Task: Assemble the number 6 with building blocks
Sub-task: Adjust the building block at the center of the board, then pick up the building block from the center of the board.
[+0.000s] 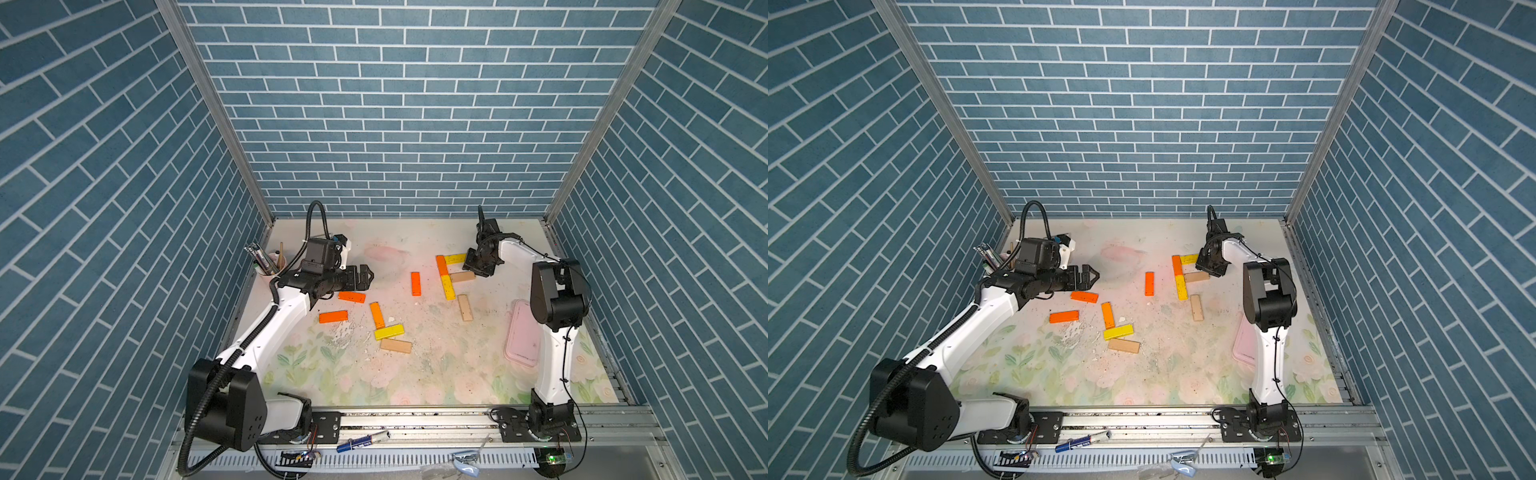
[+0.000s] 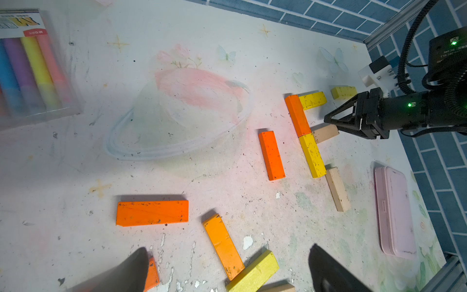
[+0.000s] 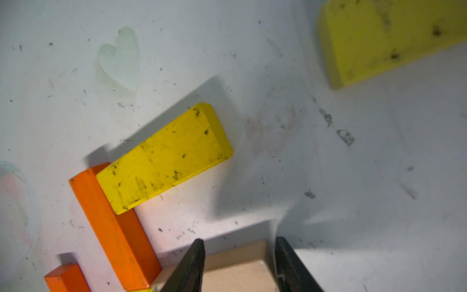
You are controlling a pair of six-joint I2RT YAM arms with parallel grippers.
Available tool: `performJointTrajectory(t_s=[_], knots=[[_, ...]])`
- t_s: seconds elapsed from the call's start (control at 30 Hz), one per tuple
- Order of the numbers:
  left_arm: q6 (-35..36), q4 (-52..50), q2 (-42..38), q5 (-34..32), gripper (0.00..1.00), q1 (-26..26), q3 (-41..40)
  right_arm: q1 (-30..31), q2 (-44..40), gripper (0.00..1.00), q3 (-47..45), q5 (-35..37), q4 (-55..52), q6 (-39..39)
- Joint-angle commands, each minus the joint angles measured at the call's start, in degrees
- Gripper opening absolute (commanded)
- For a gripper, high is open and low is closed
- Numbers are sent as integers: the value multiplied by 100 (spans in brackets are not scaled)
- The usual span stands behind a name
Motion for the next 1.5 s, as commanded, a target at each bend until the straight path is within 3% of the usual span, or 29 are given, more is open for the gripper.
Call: performJointTrajectory(t_s=[0.0, 0.27, 0.4, 0.43, 0.5, 1.1, 1.47], knots=[[20, -43, 12, -1, 99, -9, 46, -36, -42, 48, 409, 261, -351, -133], [33, -51, 15, -3, 99, -9, 54, -233, -325, 57, 944, 1431, -803, -876], [40, -51, 14, -8, 99, -9, 54, -389, -147, 68, 1073, 1736, -820, -1220], [43, -52, 11, -19, 99, -9, 46, -420, -70, 73, 1142, 1750, -837, -1300], [45, -51, 19, -17, 99, -9, 46, -489, 86, 97, 1328, 1638, -870, -1464], [97, -104, 192, -75, 99, 0, 98, -756, 1450, 98, 2924, 1441, -1508, -1225], [96, -104, 256, -66, 99, 0, 126, -769, 1831, 89, 3436, 1954, -1934, 217]])
